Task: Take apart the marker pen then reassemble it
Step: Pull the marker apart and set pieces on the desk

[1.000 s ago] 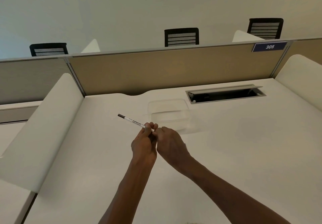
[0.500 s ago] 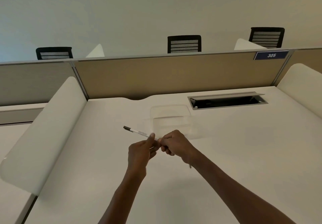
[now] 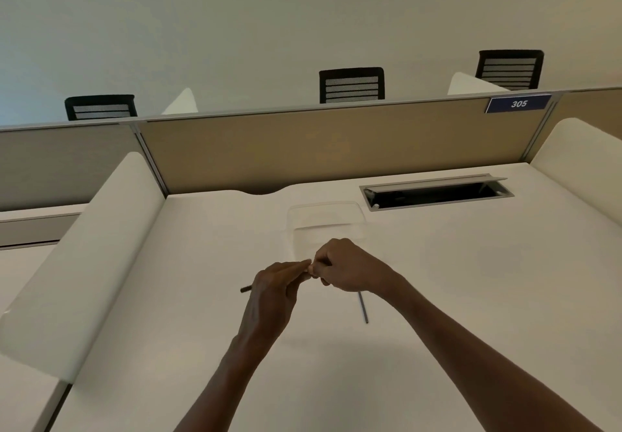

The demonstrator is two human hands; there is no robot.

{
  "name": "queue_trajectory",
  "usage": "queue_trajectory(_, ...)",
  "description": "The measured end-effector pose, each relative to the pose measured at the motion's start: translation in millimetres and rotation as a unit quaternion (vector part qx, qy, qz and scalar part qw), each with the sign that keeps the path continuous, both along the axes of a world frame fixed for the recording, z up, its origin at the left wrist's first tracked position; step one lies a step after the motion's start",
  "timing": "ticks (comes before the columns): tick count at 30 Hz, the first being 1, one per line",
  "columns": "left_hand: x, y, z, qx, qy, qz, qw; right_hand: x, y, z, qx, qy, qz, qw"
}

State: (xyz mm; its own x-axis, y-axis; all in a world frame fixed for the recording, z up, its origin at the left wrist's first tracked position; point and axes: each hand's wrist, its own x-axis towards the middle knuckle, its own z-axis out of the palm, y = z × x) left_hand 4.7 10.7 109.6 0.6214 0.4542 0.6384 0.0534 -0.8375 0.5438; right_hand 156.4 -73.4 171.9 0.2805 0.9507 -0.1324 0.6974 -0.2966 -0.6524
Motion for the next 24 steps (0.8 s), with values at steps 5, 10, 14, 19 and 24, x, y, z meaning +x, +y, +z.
queue_trajectory(5,4.7,-7.2,-10.1,-0.046,-0.007,0.036,0.998,5.9,-2.1,6.0,-0.002,0.066,-0.064,0.996)
queue_trajectory(10,6.9,-12.8,-7.6,-0.077,-0.006,0.05,0.996,7.0,-3.2,-9.3,0.006,0.082,-0.096,0.992)
queue_trajectory(14,8.7,-14.1,-3.8,-0.088,-0.003,0.056,0.995,9.2,-5.5,-16.8,0.056,0.1,-0.077,0.99)
queue_trajectory(19,9.0,-13.1,-5.0,-0.111,-0.007,0.059,0.992,10.9,-6.9,-20.5,0.095,0.082,-0.045,0.991)
queue_trajectory(24,11.8,-12.4,-3.8,-0.146,-0.02,0.069,0.987,12.5,-7.8,-15.1,0.056,0.144,-0.11,0.982)
